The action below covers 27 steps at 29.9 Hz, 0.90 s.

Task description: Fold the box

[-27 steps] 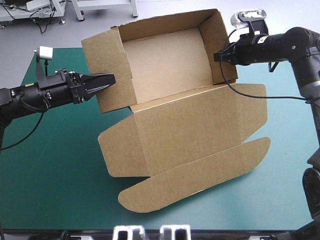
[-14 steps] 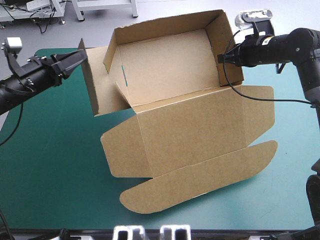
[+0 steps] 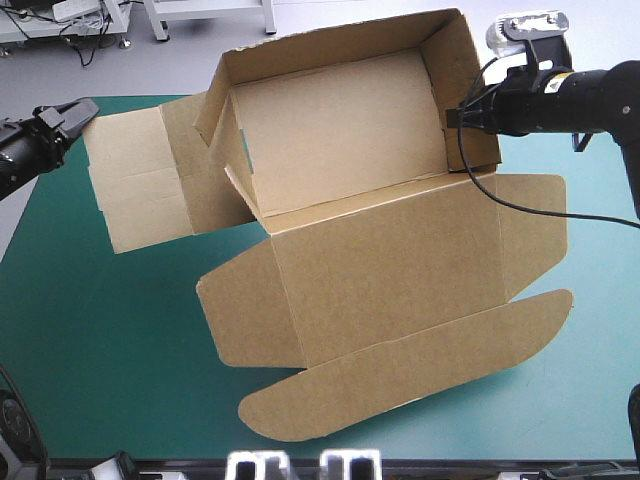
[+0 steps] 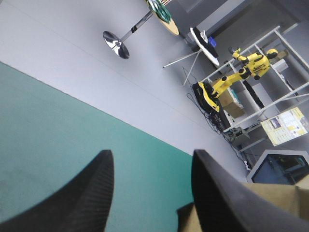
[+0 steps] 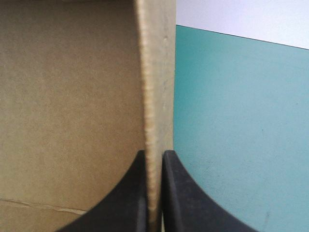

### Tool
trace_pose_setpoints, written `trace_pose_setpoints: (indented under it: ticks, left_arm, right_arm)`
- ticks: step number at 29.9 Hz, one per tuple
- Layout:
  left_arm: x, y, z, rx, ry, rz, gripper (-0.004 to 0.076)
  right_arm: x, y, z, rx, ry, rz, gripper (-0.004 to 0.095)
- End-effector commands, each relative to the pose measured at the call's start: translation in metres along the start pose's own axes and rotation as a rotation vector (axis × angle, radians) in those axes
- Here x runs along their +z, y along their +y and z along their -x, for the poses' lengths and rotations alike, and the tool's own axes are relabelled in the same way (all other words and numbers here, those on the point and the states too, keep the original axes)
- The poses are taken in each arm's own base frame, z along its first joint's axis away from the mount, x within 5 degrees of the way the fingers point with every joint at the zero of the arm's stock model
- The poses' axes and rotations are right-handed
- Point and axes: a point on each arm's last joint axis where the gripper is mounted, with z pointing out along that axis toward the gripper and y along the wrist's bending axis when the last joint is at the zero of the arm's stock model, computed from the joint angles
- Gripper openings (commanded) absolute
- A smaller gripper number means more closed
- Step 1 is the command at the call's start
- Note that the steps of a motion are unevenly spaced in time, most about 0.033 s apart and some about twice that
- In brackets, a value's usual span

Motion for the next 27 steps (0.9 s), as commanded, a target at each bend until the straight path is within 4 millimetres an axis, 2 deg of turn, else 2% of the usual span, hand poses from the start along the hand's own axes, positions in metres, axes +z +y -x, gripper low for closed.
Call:
trace_pose_setpoints:
  ticks: [1, 6, 13, 19, 22, 27]
  left_arm:
    - [0.001, -0.003, 0.007, -0.001, -0.019, -0.031, 0.0359]
    - [0.012, 0.021, 0.005, -0.008, 0.021, 0.016, 0.036]
    - [0.022, 0.038, 0.001, -0.049, 0.072, 0.005, 0.0359]
    - [0.022, 0.029, -0.008, -0.072, 0.17, -0.119, 0.0352]
    - [0.02, 0.018, -0.01, -0.098, 0.205, -0.23, 0.0349]
    - [0.026, 0.001, -0.019, -0.078, 0.249, -0.256, 0.0349]
  right_arm:
    - [-0.041, 0.017, 0.011, 0.01, -0.155, 0.03, -0.0011]
    - [-0.057, 0.023, 0.009, 0.007, -0.175, 0.033, -0.0011]
    - [-0.072, 0.028, 0.007, 0.016, -0.202, 0.034, -0.0012]
    - [-0.073, 0.028, 0.008, 0.031, -0.222, 0.035, -0.0011]
    - [-0.072, 0.028, 0.011, 0.034, -0.245, 0.032, -0.0011]
    - [-0.061, 0.024, 0.013, 0.048, -0.231, 0.036, -0.0011]
